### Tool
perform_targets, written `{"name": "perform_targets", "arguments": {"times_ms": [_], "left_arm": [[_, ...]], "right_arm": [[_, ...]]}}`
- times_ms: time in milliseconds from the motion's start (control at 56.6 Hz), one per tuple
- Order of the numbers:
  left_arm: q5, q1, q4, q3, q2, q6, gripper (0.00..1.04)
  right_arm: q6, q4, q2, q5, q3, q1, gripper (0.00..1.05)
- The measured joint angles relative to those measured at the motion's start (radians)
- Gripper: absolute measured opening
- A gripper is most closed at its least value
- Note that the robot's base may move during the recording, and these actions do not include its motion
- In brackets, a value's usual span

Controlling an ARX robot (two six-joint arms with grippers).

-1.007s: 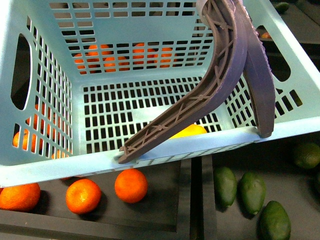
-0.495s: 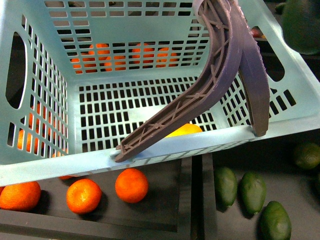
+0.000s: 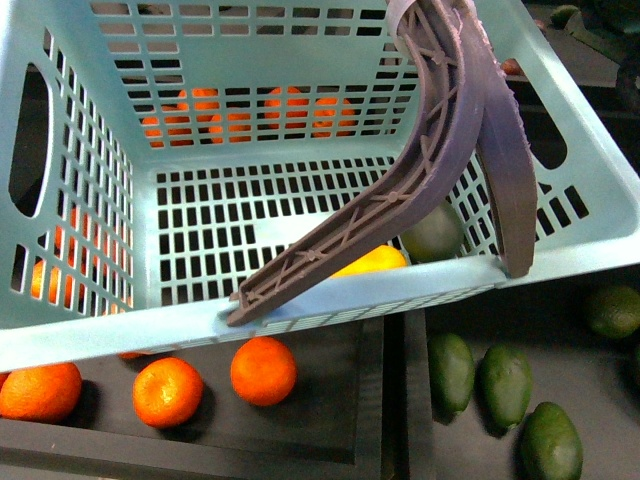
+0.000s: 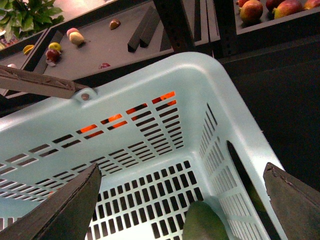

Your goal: Pick mango and avocado into basket

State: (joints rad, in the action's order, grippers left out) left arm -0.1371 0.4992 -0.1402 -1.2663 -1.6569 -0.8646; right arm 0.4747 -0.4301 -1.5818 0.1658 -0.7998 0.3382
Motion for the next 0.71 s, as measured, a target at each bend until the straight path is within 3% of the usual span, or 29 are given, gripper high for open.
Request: {"name": "perform_targets", "arguments": {"times_ms": [159,194,265,318,459,707], "left_arm": [[0.004,-0.002,0.000,0.000,0.000,0.003,0.06],[0.003,-0.002,0.000,0.000,0.000,0.003,0.06],[0.002,-0.001,0.000,0.000,0.000,0.004,0.06],[-0.001,0.000,0.000,0.000,0.000,0.003,0.06],[-0.003,0.000,0.000,0.000,0.000,0.003,0.06],[0.000,0.000,0.000,0.000,0.000,0.003,0.06]], "right_arm": [[-0.012,0.028,0.157,0.064,0.084,-0.016,0.97],[-0.046,-0.029,0.185,0.097,0.117,-0.019,0.93],[-0.249,-0.316,0.252,0.106,0.260,-0.052,0.76],[-0.335,-0.382,0.286,0.091,0.320,-0.072,0.67],[-0.431,-0.411,0.372,0.047,0.442,-0.122,0.44],[-0.465,-0.405,0.514,-0.017,0.576,-0.186,0.04]]}}
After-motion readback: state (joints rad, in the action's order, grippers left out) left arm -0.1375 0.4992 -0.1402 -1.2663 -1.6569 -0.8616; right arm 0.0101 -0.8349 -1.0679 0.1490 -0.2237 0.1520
